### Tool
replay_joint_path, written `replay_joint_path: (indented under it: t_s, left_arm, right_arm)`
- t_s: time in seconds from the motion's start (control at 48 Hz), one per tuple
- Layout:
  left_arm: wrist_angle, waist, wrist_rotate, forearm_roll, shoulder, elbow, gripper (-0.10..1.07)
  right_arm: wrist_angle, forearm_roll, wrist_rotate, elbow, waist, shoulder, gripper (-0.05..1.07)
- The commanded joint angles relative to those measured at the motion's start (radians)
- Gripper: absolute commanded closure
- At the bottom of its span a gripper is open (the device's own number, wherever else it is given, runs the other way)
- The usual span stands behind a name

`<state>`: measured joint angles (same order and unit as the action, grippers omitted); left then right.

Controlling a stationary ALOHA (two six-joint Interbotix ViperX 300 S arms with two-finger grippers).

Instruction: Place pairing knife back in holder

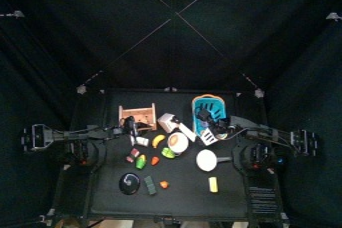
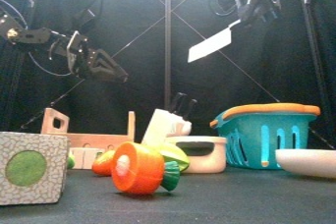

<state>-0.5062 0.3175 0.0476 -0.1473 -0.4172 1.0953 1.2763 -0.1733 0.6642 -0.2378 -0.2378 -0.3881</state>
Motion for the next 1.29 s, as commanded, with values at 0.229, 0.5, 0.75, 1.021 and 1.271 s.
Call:
replay_joint_path:
  t_s: [0.229, 0.5, 0.75, 1.021, 1.271]
  left_arm:
    - [-0.011, -0.017, 0.008, 0.015, -0.212, 0.117, 0.34]
    - [-0.011, -0.025, 0.008, 0.02, -0.244, 0.147, 0.34]
    - [-0.003, -0.043, 0.008, 0.025, -0.244, 0.153, 0.34]
    - [-0.002, -0.043, 0.006, 0.026, -0.244, 0.161, 0.34]
    - [0.0, -0.044, 0.006, 0.032, -0.244, 0.169, 0.34]
  right_arm:
    - [0.112, -0.009, -0.017, 0.184, 0.0, 0.149, 0.6]
    - [0.196, -0.012, -0.101, 0.252, -0.018, 0.249, 0.6]
    - [0.219, -0.005, -0.14, 0.265, -0.067, 0.333, 0.6]
    - [0.267, 0.0, -0.239, 0.351, -0.098, 0.437, 0.6]
    - [0.371, 0.021, -0.272, 0.456, -0.115, 0.528, 0.6]
